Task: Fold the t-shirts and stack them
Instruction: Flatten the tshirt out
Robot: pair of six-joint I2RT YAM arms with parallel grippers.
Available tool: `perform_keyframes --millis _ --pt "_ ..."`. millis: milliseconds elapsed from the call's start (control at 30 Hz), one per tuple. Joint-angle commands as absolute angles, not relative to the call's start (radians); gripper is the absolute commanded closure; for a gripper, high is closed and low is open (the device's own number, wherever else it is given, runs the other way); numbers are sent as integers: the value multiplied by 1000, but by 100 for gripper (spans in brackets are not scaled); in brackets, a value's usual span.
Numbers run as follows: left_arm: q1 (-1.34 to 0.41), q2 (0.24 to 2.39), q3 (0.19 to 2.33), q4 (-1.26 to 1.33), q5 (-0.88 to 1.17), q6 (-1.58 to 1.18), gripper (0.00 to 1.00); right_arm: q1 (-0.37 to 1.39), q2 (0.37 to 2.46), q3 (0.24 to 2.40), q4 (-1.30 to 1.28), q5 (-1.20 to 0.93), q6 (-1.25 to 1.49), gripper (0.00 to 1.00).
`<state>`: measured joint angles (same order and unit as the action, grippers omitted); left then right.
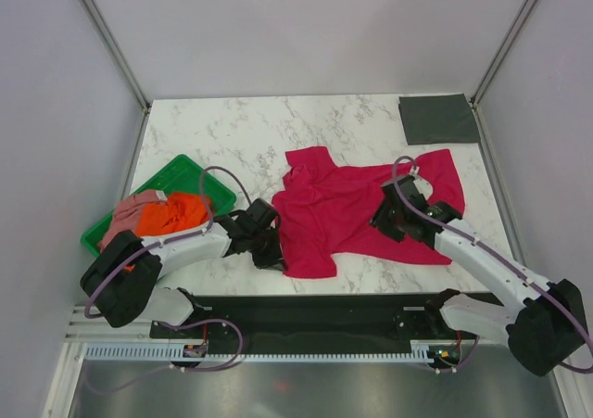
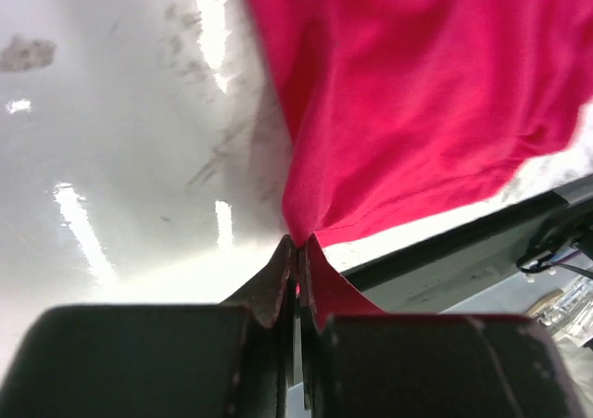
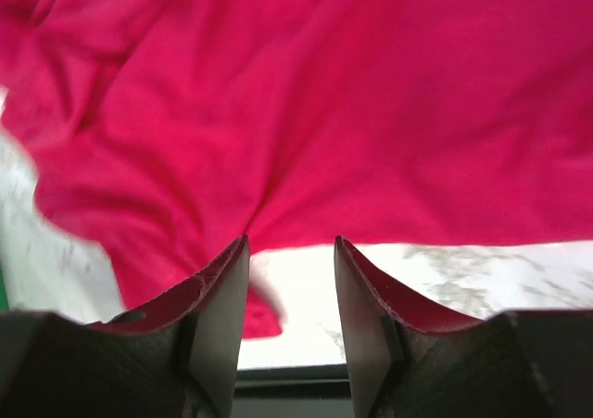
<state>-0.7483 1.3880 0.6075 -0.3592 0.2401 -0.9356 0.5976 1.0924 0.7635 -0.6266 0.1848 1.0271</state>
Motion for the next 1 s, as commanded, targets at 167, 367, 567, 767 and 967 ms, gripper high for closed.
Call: perform_keyframes --millis 167,367,567,767,967 --pt "-709 1310 739 -468 222 -733 98 175 1155 799 -920 256 1065 44" --pt "-655 1238 804 -535 178 -628 98 -190 1167 787 -839 233 847 47" --pt "-649 1164 857 -627 52 -580 98 -193 1316 929 -795 348 723 46" --pt "-576 1135 880 -696 -37 -520 98 -196 1428 1021 -742 396 681 46" --pt "-476 1085 948 -742 -17 -460 98 -172 1476 1095 -666 261 585 45"
